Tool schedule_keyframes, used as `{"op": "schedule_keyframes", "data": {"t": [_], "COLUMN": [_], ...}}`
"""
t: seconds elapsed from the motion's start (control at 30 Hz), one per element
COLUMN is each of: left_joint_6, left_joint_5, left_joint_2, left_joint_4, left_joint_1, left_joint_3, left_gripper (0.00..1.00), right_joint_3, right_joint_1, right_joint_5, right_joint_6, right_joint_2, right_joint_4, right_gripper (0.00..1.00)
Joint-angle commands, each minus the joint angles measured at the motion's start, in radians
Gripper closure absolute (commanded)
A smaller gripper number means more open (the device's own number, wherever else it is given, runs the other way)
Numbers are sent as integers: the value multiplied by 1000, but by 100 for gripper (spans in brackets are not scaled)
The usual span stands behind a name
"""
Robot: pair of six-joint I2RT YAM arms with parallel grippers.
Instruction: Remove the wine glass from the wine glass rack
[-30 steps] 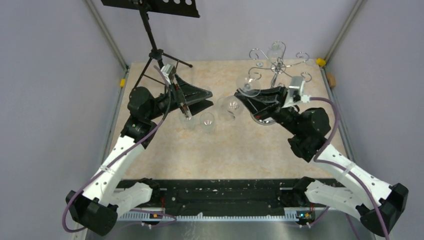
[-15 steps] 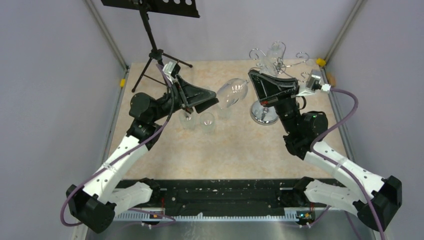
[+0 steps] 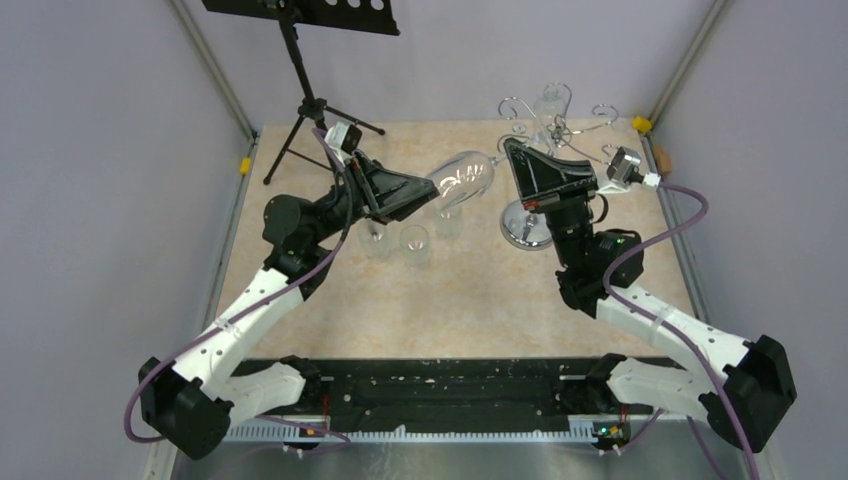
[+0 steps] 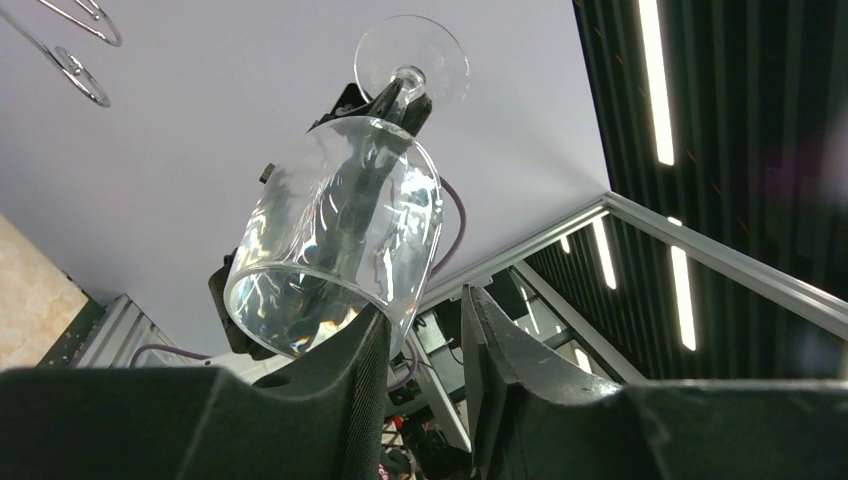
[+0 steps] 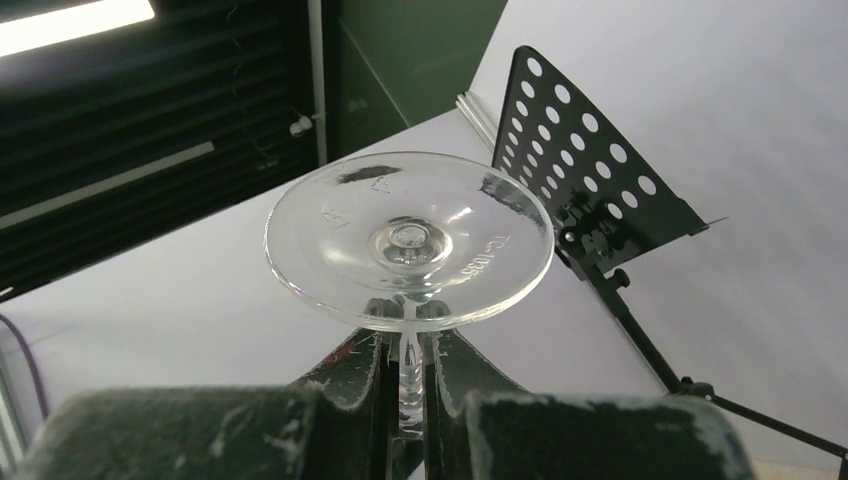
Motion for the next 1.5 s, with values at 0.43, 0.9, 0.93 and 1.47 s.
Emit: {"op": "schedule_keyframes", "data": {"t": [0.43,0.9,0.93,1.47], "left_joint_6": [5,-1,9,297], "left_joint_5": [-67,-99,-102,-177], "left_joint_2": [38,35,33,-46], "left_joint_4": [121,124,122,-72], "left_joint_1": [-14,-14,-13,21], "left_joint_3": [57,46,46,135], "left_gripper": [68,100,100,100], "right_joint_3": [-25,-41,-43,-44], "right_joint_1": [8,8,8,8], "right_joint_5": [-24,-43,-44,-82], "right_joint_6": [109,67,66,-19], "right_joint_2": [49,52,49,-97], "right_joint_4": [144,149,144,-81], "right_gripper": [100,95,88,25]}}
